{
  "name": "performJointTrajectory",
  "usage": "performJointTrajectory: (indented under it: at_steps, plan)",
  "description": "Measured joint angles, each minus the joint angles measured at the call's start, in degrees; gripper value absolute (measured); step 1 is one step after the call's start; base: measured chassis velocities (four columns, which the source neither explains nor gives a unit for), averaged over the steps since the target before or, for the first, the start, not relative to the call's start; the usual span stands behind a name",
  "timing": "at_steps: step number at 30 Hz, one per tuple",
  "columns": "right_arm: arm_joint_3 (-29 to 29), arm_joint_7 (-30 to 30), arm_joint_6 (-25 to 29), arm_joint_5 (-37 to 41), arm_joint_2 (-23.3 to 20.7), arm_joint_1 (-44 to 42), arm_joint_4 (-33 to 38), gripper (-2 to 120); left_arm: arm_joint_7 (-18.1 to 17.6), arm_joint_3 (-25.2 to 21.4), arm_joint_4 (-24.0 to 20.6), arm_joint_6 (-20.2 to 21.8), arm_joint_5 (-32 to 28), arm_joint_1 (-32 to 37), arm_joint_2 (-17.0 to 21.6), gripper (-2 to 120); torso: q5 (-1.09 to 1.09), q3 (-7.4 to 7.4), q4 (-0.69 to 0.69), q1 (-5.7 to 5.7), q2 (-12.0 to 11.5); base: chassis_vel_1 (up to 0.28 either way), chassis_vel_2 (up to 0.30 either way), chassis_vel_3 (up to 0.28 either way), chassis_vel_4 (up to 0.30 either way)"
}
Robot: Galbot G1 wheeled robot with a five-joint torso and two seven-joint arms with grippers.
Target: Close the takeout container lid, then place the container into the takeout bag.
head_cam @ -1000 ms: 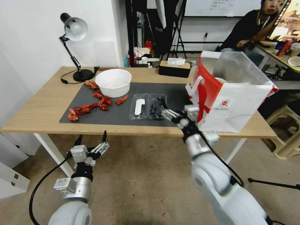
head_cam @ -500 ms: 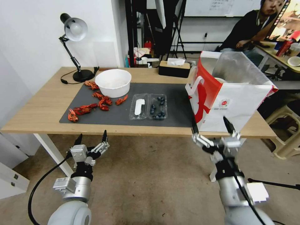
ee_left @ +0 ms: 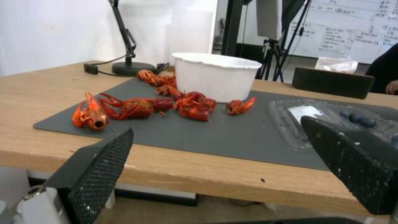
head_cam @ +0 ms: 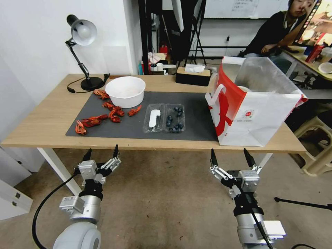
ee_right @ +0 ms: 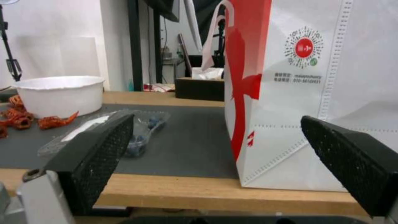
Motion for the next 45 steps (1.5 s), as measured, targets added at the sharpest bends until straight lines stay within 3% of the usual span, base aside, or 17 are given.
performJointTrajectory:
  at_steps: [11,18,20,22,24,26,27,29,32,33,36,37,39,45]
  plan:
    - [-0.5,0.1,-0.1,0.1,0.5,0.5,-0.8,100,-0.3,1.0,0.3,-0.6,-0.7,-0.8,1.2,100,0.01,0.0,0.0,0.0,0.0,0.0,0.0,0.0,0.0]
    - [-0.2,0.1,0.0,0.3,0.4,0.8,-1.2,100,-1.5,6.4,1.6,-2.5,-9.0,-4.2,6.6,100,-0.01,0.0,-0.01,0.0,0.0,0.0,0.0,0.0,0.0]
    - [-0.3,0.0,0.0,0.5,0.4,1.2,-1.5,100,-2.3,10.3,2.3,-3.2,-17.1,-7.2,10.5,100,-0.01,0.0,-0.01,0.0,0.0,0.0,0.0,0.0,0.0]
    - [-0.4,0.0,0.0,0.5,0.4,1.3,-1.6,100,-2.4,10.8,2.3,-3.3,-18.5,-7.7,11.0,100,-0.01,0.0,-0.02,0.0,0.0,0.0,0.0,0.0,0.0]
    - [-0.5,0.0,-0.1,0.5,0.6,1.6,-2.1,100,-2.9,13.6,2.7,-3.3,-27.9,-11.1,13.6,100,-0.01,0.0,0.0,0.01,0.0,0.0,0.0,0.0,0.0]
    - [-0.5,0.1,-0.1,0.5,0.7,1.6,-2.1,100,-3.1,14.1,2.7,-3.1,-29.7,-11.7,14.0,100,-0.01,0.0,0.0,0.01,0.0,0.0,0.0,0.0,0.0]
    - [-0.3,0.1,-0.1,0.5,0.9,1.4,-2.1,100,-4.5,15.6,2.7,-1.7,-36.2,-13.7,15.3,100,0.0,0.0,-0.01,0.0,0.0,0.0,0.0,0.0,0.0]
    - [-0.3,0.1,-0.1,0.5,1.0,1.4,-2.1,100,-5.2,16.2,2.6,-1.0,-38.7,-14.3,15.7,100,-0.01,0.0,-0.01,0.0,0.0,0.0,0.0,0.0,0.0]
    - [-0.3,0.1,-0.2,0.5,1.1,1.9,-2.4,100,-10.3,18.2,1.8,1.9,-51.1,-16.8,17.2,100,0.0,0.0,0.0,0.0,0.0,0.0,0.0,0.0,0.0]
    - [-0.3,0.1,-0.2,0.5,1.1,1.9,-2.4,100,-10.3,18.2,1.8,1.9,-51.1,-16.8,17.2,100,0.0,0.0,0.0,0.0,0.0,0.0,0.0,0.0,0.0]
    - [-0.6,0.1,-0.6,0.5,1.2,2.5,-2.9,100,-19.3,19.9,1.6,4.4,-66.8,-22.3,16.6,100,0.0,0.0,-0.01,0.0,0.0,0.0,0.0,0.0,0.0]
    - [-0.6,0.1,-0.6,0.5,1.2,2.5,-2.9,100,-19.3,19.9,1.6,4.4,-66.8,-22.3,16.6,100,0.0,0.0,-0.01,0.0,0.0,0.0,0.0,0.0,0.0]
    - [-0.5,0.1,-0.6,0.4,1.6,2.5,-3.0,100,-23.1,20.7,2.3,4.9,-73.5,-25.6,15.6,100,0.0,0.0,-0.01,0.01,0.0,0.0,0.0,0.0,0.0]
    - [-0.5,0.1,-0.8,0.1,2.5,2.6,-3.1,100,-28.8,22.4,4.7,5.0,-80.5,-31.5,13.8,100,0.0,0.01,-0.01,0.01,0.0,0.0,0.0,0.0,0.0]
